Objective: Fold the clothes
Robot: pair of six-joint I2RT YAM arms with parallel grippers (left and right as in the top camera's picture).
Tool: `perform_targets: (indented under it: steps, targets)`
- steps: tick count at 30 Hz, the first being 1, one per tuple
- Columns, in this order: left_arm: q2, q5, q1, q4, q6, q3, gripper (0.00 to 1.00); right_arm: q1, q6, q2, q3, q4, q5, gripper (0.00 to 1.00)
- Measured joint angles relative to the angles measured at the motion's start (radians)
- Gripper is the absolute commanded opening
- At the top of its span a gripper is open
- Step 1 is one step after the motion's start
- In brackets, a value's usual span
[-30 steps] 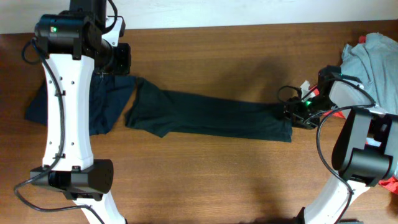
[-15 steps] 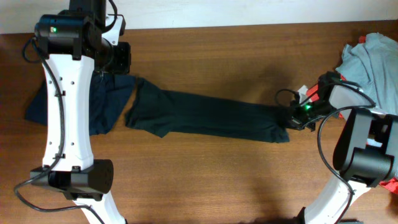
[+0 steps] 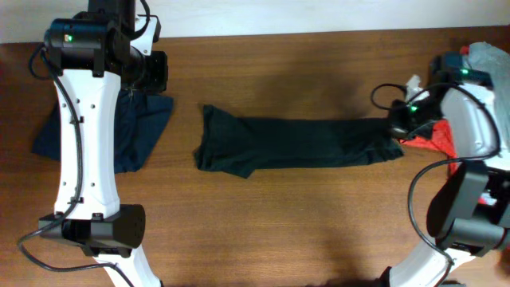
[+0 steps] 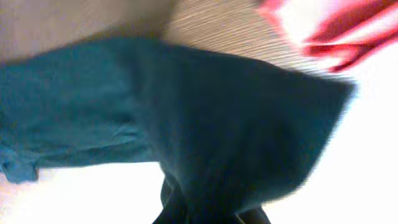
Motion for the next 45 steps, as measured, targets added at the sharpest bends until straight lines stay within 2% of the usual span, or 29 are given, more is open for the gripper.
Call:
perform_targets:
  steps: [11,17,18,19,23,25,27,31,35,38,41,42,43,45]
  targets:
    - [0.000,0.000,0.000,0.000,0.003,0.000,0.33,0.353,0.050,0.000,0.000,0.102,0.014,0.05]
    - [0.000,0.000,0.000,-0.001,0.003,0.000,0.33,0.446,0.098,0.034,0.000,0.140,0.037,0.05]
    - [0.000,0.000,0.000,-0.001,0.003,0.000,0.33,0.454,0.105,0.045,0.000,0.145,0.040,0.08]
    - [0.000,0.000,0.000,-0.001,0.003,0.000,0.33,0.462,0.110,0.058,0.000,0.151,0.043,0.17]
    - [0.000,0.000,0.000,-0.001,0.003,0.000,0.33,0.481,0.126,0.091,0.000,0.173,0.044,0.21]
    - [0.000,0.000,0.000,-0.001,0.003,0.000,0.33,0.489,0.130,0.095,0.000,0.197,0.031,0.34]
    - [0.000,0.000,0.000,-0.001,0.003,0.000,0.34,0.491,0.135,0.095,0.000,0.222,-0.011,0.42]
    - [0.000,0.000,0.000,-0.001,0.003,0.000,0.34,0.492,0.111,0.095,0.000,0.252,-0.139,0.49]
    - [0.000,0.000,0.000,0.000,0.004,0.000,0.38,0.486,0.063,0.095,0.000,0.270,-0.302,0.49]
    - [0.000,0.000,0.000,0.000,0.004,0.000,0.38,0.470,0.047,0.095,0.000,0.269,-0.359,0.50]
    - [0.000,0.000,0.000,0.003,0.005,0.000,0.39,0.426,0.055,0.095,0.000,0.255,-0.369,0.46]
    - [0.000,0.000,0.000,0.006,0.005,0.000,0.39,0.407,0.067,0.095,0.000,0.237,-0.360,0.43]
    - [0.000,0.000,0.000,0.011,0.006,0.000,0.40,0.387,0.078,0.095,0.001,0.212,-0.342,0.32]
    - [0.000,0.000,0.000,0.014,0.006,0.000,0.40,0.341,0.102,0.095,0.003,0.164,-0.284,0.20]
